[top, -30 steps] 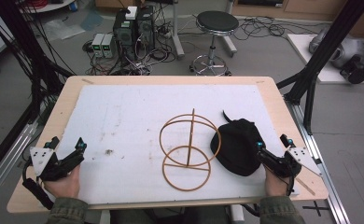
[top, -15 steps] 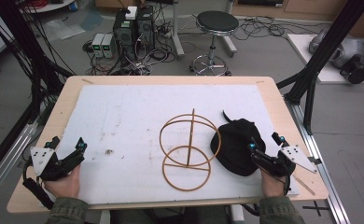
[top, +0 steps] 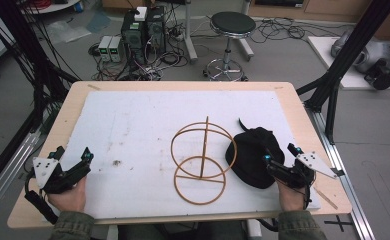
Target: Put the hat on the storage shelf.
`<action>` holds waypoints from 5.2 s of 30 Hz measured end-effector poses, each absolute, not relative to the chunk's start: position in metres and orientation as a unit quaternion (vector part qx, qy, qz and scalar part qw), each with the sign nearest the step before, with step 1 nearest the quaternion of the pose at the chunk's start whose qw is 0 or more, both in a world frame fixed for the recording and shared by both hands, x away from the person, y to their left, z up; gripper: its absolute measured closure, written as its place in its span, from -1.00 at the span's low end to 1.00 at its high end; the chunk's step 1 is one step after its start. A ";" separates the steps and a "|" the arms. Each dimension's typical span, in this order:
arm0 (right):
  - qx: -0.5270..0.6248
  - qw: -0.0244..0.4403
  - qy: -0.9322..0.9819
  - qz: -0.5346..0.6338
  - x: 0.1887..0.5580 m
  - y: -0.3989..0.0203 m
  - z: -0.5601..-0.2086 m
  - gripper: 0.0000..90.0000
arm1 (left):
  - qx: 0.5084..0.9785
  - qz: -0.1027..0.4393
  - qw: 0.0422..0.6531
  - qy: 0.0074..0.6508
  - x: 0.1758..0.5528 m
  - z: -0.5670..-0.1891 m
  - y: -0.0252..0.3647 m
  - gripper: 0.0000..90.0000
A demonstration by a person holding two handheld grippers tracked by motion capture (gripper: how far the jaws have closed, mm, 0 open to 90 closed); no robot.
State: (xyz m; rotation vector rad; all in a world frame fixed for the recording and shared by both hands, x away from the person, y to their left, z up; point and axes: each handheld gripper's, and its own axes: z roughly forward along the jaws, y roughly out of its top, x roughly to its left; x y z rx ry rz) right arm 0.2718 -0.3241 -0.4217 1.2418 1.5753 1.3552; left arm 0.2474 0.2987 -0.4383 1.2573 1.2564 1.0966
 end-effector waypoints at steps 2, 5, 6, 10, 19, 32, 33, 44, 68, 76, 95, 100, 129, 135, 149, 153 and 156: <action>0.473 0.357 0.622 0.511 0.273 -0.319 -0.422 -0.74 | 0.520 0.454 0.502 0.521 0.247 -0.438 0.299 -0.60; 0.465 0.353 0.638 0.503 0.274 -0.314 -0.422 -0.72 | 0.517 0.453 0.503 0.524 0.247 -0.439 0.299 -0.60; 0.464 0.347 0.643 0.501 0.274 -0.312 -0.421 -0.67 | 0.516 0.453 0.504 0.524 0.247 -0.439 0.299 -0.60; 0.451 0.344 0.662 0.490 0.275 -0.306 -0.422 -0.58 | 0.517 0.454 0.503 0.523 0.247 -0.440 0.300 -0.58; 0.471 0.325 0.664 0.481 0.273 -0.307 -0.423 -0.25 | 0.516 0.453 0.505 0.523 0.248 -0.440 0.300 -0.58; 0.482 0.298 0.673 0.476 0.272 -0.307 -0.421 0.85 | 0.515 0.452 0.507 0.523 0.248 -0.440 0.300 -0.57; 0.482 0.298 0.673 0.476 0.272 -0.307 -0.421 0.89 | 0.515 0.451 0.507 0.523 0.248 -0.440 0.300 -0.57; 0.486 0.282 0.671 0.483 0.273 -0.309 -0.421 0.94 | 0.517 0.452 0.505 0.523 0.248 -0.440 0.301 -0.57; 0.443 0.289 0.642 0.556 0.287 -0.315 -0.385 0.95 | 0.523 0.457 0.497 0.520 0.248 -0.440 0.300 -0.57; 0.424 0.287 0.614 0.600 0.302 -0.319 -0.351 0.95 | 0.535 0.465 0.486 0.511 0.248 -0.439 0.296 -0.57; 0.353 0.229 0.558 0.715 0.313 -0.312 -0.290 0.94 | 0.527 0.463 0.492 0.516 0.247 -0.438 0.299 -0.57; 0.328 0.205 0.564 0.730 0.311 -0.306 -0.282 0.94 | 0.528 0.463 0.491 0.515 0.246 -0.438 0.299 -0.57; 0.158 0.078 0.670 0.721 0.304 -0.241 -0.249 0.94 | 0.524 0.458 0.496 0.519 0.246 -0.437 0.301 -0.56; 0.138 0.073 0.713 0.684 0.303 -0.226 -0.254 0.94 | 0.524 0.458 0.497 0.519 0.246 -0.437 0.302 -0.56; 0.142 0.064 0.729 0.667 0.302 -0.222 -0.270 0.90 | 0.525 0.456 0.496 0.520 0.246 -0.438 0.302 -0.56; 0.142 0.066 0.729 0.667 0.301 -0.221 -0.272 0.88 | 0.525 0.457 0.496 0.519 0.246 -0.438 0.302 -0.56; 0.147 0.066 0.727 0.667 0.299 -0.222 -0.275 0.82 | 0.524 0.457 0.496 0.520 0.245 -0.438 0.302 -0.56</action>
